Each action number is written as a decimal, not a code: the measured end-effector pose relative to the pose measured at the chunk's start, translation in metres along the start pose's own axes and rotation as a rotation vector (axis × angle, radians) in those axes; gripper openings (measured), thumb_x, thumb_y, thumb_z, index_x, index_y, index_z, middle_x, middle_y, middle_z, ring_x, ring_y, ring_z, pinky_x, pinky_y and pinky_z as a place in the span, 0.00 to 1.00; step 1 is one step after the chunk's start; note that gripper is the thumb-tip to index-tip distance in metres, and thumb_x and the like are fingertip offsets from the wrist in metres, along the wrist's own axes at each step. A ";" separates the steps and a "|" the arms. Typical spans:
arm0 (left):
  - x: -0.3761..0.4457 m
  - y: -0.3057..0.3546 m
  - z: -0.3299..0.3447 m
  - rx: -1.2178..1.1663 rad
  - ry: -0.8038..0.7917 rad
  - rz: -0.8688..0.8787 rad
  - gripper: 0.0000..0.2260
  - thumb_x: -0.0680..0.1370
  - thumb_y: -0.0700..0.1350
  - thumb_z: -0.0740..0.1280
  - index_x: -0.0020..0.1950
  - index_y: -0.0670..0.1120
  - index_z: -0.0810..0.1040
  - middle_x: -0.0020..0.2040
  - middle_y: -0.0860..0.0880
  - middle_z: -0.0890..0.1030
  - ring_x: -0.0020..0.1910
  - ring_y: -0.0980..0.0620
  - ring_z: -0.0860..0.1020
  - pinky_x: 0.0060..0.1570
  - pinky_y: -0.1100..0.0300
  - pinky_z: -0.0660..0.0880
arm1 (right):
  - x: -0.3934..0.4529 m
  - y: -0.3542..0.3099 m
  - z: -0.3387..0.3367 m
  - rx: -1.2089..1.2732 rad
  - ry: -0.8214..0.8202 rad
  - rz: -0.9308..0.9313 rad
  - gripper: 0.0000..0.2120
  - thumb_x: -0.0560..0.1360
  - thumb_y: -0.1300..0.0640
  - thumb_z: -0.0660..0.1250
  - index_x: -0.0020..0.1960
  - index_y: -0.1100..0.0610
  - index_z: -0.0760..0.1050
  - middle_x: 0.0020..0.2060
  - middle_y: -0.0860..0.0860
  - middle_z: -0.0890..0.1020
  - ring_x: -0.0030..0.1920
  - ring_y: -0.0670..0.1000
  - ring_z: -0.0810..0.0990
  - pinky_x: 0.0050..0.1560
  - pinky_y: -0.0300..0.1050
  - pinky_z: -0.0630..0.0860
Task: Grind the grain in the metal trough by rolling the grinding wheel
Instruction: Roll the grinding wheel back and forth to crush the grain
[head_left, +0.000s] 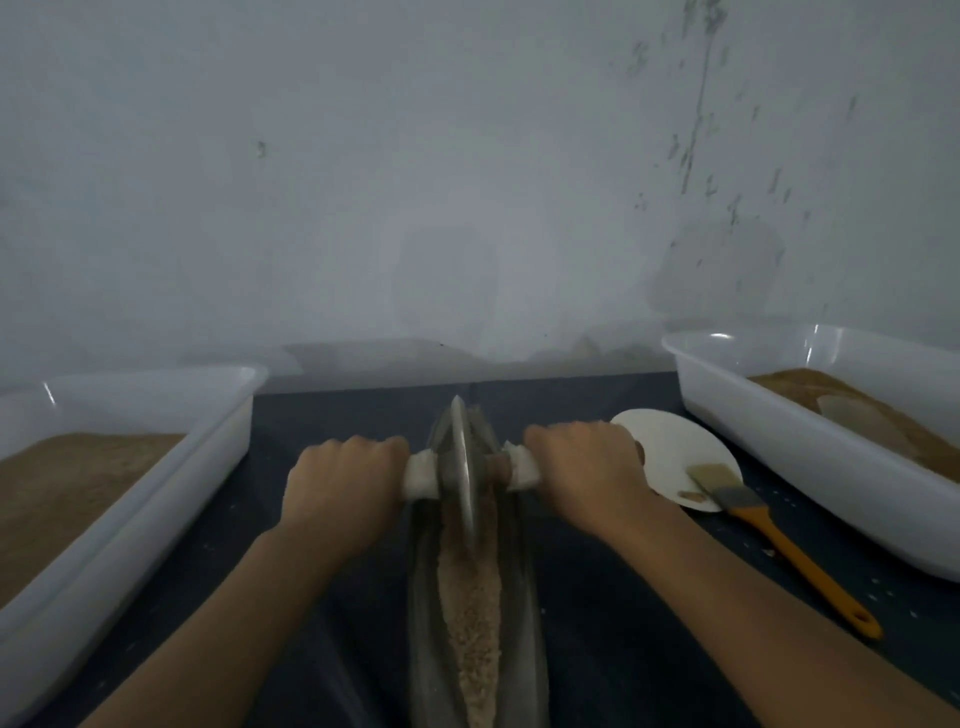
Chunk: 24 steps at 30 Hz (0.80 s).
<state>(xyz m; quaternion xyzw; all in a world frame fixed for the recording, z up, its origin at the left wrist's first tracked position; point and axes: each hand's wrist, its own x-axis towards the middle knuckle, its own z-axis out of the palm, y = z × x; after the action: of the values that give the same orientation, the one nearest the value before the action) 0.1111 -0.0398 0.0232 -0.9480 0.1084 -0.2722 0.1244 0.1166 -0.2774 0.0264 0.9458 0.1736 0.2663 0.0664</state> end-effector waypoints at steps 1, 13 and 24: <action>-0.011 0.002 -0.008 0.017 -0.025 0.008 0.12 0.73 0.56 0.64 0.41 0.55 0.61 0.33 0.55 0.69 0.32 0.53 0.71 0.31 0.58 0.60 | -0.010 -0.002 -0.005 0.025 -0.019 -0.003 0.09 0.70 0.48 0.68 0.45 0.49 0.70 0.38 0.48 0.79 0.38 0.52 0.78 0.32 0.44 0.62; -0.067 0.005 -0.049 -0.197 -0.061 0.028 0.17 0.65 0.66 0.64 0.45 0.58 0.66 0.39 0.59 0.75 0.42 0.60 0.79 0.36 0.61 0.69 | -0.068 -0.018 -0.048 0.005 0.012 -0.093 0.17 0.50 0.54 0.77 0.31 0.50 0.70 0.22 0.48 0.73 0.20 0.50 0.71 0.20 0.42 0.62; 0.000 -0.007 -0.002 -0.120 -0.153 -0.003 0.09 0.72 0.60 0.61 0.43 0.58 0.63 0.40 0.56 0.75 0.42 0.55 0.77 0.35 0.58 0.65 | 0.000 -0.004 -0.014 0.060 -0.064 -0.038 0.08 0.72 0.52 0.68 0.48 0.53 0.72 0.41 0.52 0.80 0.40 0.56 0.79 0.31 0.45 0.58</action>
<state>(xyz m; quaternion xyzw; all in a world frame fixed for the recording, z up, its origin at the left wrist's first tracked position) 0.1110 -0.0333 0.0265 -0.9719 0.1136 -0.1922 0.0748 0.1078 -0.2732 0.0374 0.9519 0.1973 0.2293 0.0487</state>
